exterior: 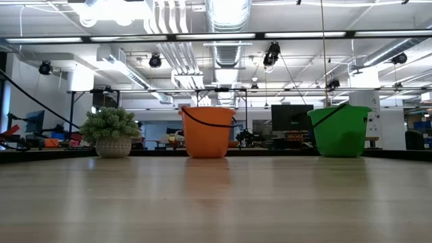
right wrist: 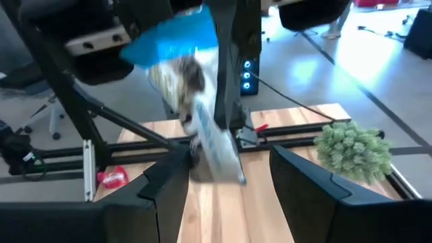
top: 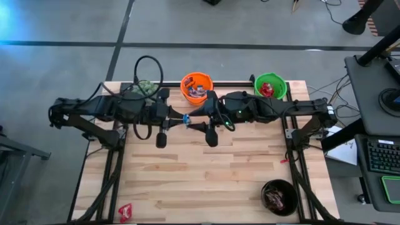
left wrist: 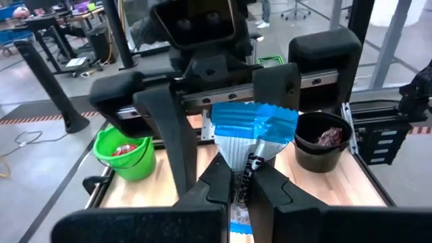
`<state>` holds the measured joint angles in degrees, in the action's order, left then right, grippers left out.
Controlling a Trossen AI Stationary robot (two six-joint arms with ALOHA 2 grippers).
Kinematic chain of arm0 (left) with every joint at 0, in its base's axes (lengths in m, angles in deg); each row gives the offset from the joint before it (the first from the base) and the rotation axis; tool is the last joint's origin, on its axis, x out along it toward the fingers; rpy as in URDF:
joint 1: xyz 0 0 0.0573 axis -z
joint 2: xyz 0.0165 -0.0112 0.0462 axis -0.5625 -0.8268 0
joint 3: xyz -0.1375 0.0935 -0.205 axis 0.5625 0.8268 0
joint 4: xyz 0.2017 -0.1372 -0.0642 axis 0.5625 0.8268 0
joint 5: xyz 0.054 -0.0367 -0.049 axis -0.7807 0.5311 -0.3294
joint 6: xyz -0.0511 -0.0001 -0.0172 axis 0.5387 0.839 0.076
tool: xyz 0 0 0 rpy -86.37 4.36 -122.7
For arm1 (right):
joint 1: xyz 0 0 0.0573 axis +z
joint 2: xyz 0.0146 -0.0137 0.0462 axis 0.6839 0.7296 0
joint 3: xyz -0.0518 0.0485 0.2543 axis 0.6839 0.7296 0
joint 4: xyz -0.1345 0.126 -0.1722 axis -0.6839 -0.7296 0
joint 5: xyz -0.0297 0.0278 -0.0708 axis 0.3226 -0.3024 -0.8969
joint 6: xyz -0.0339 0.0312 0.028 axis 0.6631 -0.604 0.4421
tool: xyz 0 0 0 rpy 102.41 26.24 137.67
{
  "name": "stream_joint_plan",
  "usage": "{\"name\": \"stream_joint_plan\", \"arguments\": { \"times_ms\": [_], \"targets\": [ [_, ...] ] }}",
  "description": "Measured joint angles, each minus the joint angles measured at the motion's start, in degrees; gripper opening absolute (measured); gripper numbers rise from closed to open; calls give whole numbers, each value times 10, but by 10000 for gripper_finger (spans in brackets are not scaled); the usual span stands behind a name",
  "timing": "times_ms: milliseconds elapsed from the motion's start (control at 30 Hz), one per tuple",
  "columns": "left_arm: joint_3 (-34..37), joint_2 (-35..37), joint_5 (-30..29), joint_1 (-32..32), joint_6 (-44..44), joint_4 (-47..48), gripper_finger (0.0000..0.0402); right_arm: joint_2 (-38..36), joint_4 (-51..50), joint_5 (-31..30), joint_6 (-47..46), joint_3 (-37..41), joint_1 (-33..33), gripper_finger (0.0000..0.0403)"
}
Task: Organize candy in baskets
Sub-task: Put the white chocolate bar into the orange bucket
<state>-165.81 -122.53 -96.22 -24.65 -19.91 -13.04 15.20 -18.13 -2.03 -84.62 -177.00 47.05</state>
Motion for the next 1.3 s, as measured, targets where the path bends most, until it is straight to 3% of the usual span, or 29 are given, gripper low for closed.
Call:
{"name": "stream_joint_plan", "arguments": {
  "times_ms": [333,700,1067,1300],
  "targets": [
    [0,-18,27,-26,-24,-2,1,0,5,-2,-3,0,-2,185],
    [0,-20,26,-34,-53,-3,1,0,-19,-3,-22,-1,-2,23],
    [-1,-19,13,-42,-71,-3,5,0,-19,-7,-29,-1,-2,19],
    [-2,-15,-18,-42,-65,2,49,0,-19,-9,-25,-1,-4,18]
  ]
}}
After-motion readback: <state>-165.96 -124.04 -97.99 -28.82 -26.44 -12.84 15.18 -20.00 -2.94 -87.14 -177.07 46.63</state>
